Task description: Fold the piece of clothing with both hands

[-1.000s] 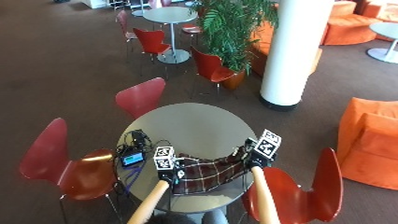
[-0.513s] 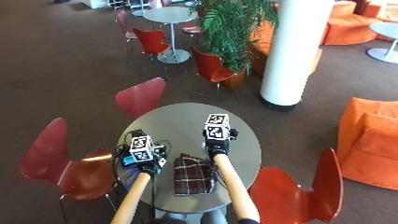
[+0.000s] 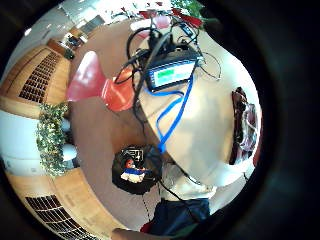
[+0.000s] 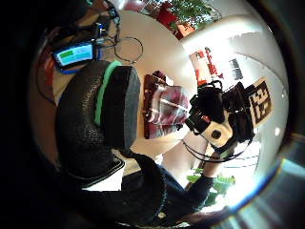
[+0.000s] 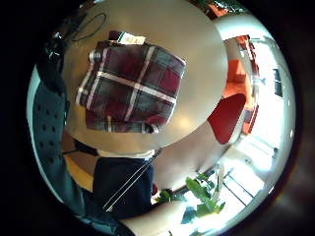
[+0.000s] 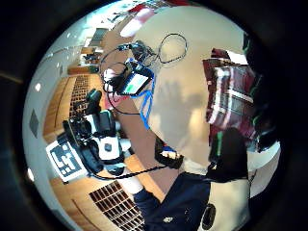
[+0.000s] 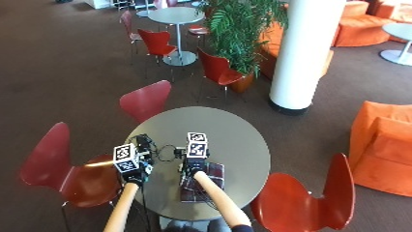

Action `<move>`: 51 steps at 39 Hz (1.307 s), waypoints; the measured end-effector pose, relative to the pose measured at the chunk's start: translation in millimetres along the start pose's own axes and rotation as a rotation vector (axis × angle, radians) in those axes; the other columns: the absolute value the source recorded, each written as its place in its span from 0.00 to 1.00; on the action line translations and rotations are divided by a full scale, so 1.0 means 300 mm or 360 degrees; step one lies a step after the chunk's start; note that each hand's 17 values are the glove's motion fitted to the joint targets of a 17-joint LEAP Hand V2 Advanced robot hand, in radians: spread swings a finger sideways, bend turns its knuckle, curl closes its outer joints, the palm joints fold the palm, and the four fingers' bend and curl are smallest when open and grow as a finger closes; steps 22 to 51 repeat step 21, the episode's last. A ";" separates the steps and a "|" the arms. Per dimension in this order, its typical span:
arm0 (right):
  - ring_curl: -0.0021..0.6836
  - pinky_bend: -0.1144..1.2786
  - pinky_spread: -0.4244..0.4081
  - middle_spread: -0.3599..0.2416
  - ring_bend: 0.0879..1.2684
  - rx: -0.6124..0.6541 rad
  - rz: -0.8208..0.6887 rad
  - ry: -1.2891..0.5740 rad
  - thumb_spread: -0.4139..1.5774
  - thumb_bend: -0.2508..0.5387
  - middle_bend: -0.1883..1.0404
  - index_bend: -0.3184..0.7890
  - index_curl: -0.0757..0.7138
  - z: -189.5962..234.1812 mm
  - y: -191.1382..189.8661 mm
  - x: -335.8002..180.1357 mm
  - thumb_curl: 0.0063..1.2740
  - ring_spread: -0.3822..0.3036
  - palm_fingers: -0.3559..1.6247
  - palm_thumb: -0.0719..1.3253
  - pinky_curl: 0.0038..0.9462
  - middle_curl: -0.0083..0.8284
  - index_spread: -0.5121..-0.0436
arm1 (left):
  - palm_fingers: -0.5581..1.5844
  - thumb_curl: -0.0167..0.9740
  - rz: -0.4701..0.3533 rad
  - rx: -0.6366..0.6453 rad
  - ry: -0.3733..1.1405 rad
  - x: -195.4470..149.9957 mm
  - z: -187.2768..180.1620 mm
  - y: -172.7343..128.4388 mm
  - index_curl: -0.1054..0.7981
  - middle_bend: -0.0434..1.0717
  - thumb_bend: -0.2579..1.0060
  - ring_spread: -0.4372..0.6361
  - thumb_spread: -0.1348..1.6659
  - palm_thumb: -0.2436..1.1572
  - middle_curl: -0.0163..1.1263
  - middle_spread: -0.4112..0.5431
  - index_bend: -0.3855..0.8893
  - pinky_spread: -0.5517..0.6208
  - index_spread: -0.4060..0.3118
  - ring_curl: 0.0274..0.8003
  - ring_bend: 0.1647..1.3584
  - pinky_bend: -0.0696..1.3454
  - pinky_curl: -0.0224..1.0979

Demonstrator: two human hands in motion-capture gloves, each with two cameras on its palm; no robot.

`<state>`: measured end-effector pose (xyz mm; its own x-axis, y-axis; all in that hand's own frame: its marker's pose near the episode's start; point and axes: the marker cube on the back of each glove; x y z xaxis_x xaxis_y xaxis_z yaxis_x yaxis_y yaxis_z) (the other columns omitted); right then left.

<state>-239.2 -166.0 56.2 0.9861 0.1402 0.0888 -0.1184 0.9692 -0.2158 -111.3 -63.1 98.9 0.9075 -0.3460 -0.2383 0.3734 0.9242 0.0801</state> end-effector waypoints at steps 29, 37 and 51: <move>0.66 0.65 0.15 0.34 0.51 0.0443 -0.0064 -0.0081 0.70 0.29 0.37 0.30 0.19 -0.148 0.026 0.103 0.42 0.25 0.68 0.68 0.43 0.62 0.61 | 0.46 0.28 -0.0097 0.0060 -0.0099 -0.123 -0.139 0.022 0.62 0.18 0.18 0.65 0.81 0.36 0.26 0.49 0.48 0.65 0.47 0.35 0.17 0.18 0.31; 0.66 0.65 0.15 0.34 0.51 0.0443 -0.0064 -0.0081 0.70 0.29 0.37 0.30 0.19 -0.148 0.026 0.103 0.42 0.25 0.68 0.68 0.43 0.62 0.61 | 0.46 0.28 -0.0097 0.0060 -0.0099 -0.123 -0.139 0.022 0.62 0.18 0.18 0.65 0.81 0.36 0.26 0.49 0.48 0.65 0.47 0.35 0.17 0.18 0.31; 0.66 0.65 0.15 0.34 0.51 0.0443 -0.0064 -0.0081 0.70 0.29 0.37 0.30 0.19 -0.148 0.026 0.103 0.42 0.25 0.68 0.68 0.43 0.62 0.61 | 0.46 0.28 -0.0097 0.0060 -0.0099 -0.123 -0.139 0.022 0.62 0.18 0.18 0.65 0.81 0.36 0.26 0.49 0.48 0.65 0.47 0.35 0.17 0.18 0.31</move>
